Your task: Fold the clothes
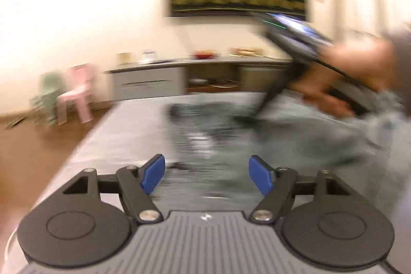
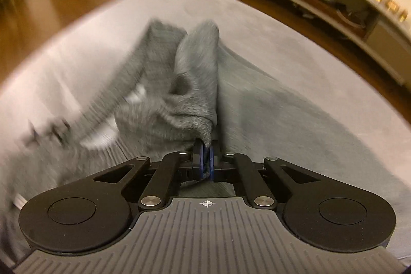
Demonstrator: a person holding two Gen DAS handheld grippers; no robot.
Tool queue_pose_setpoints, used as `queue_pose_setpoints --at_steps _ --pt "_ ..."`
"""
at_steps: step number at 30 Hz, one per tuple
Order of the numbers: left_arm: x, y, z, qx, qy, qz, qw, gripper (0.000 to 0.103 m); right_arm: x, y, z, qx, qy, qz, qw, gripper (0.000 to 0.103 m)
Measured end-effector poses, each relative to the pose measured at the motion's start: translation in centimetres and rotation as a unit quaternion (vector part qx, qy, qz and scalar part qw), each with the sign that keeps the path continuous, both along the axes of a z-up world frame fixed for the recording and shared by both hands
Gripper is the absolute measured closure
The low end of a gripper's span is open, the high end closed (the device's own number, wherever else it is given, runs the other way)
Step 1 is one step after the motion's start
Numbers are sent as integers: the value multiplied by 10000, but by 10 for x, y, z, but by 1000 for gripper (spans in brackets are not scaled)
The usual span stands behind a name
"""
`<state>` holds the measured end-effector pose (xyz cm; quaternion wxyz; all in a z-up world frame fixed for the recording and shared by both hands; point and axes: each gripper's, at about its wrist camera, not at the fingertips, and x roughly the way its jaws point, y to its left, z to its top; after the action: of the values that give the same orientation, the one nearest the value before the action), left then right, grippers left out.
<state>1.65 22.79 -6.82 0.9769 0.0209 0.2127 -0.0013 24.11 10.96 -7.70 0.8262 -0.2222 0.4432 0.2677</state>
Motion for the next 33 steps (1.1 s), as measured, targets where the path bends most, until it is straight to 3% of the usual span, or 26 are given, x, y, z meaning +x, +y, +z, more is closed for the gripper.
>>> queue_pose_setpoints --at_steps 4,5,8,11,14,16,18,22,23,25,27,29,31,33 --pt "26 6 -17 212 585 -424 9972 34 -5 15 10 -554 -336 111 9978 98" --pt "28 2 -19 320 700 -571 9954 42 -8 21 17 -698 -525 148 9961 90" --pt "32 -13 -23 658 891 -849 9902 48 -27 40 44 -959 -1312 263 9864 61" --pt "33 -20 -26 748 1022 -928 9876 53 -56 71 65 -883 -1933 632 9751 58" --pt "33 -24 -25 724 1095 -978 9865 57 -67 111 53 -1149 -2100 1147 9641 51" --pt "31 -24 -24 756 1151 -1041 9850 59 -62 131 42 -1402 -2264 1209 9563 51" --pt "29 -25 -27 792 1220 -1104 9832 63 -54 139 43 -1378 -2333 1056 9568 54" --pt "25 -34 -28 807 1307 -1340 9790 93 -14 139 31 -1102 -1377 885 9803 52" --pt "25 -36 -28 855 1324 -1348 9783 93 -2 136 25 -1132 -1200 793 9831 52" --pt "26 -38 -28 971 1333 -1334 9772 94 16 134 11 -1365 -1103 737 9817 58" --pt "25 -39 -27 1030 1337 -1348 9764 93 25 135 4 -1594 -1105 766 9780 79" --pt "21 -35 -20 1012 1218 -1375 9778 88 30 135 12 -1466 -1098 710 9805 93" --pt "19 -26 -11 951 1025 -1315 9814 80 32 133 24 -1276 -1118 636 9835 92" --pt "24 -10 -2 796 835 -1024 9880 68 36 134 38 -1021 -1096 577 9870 81"
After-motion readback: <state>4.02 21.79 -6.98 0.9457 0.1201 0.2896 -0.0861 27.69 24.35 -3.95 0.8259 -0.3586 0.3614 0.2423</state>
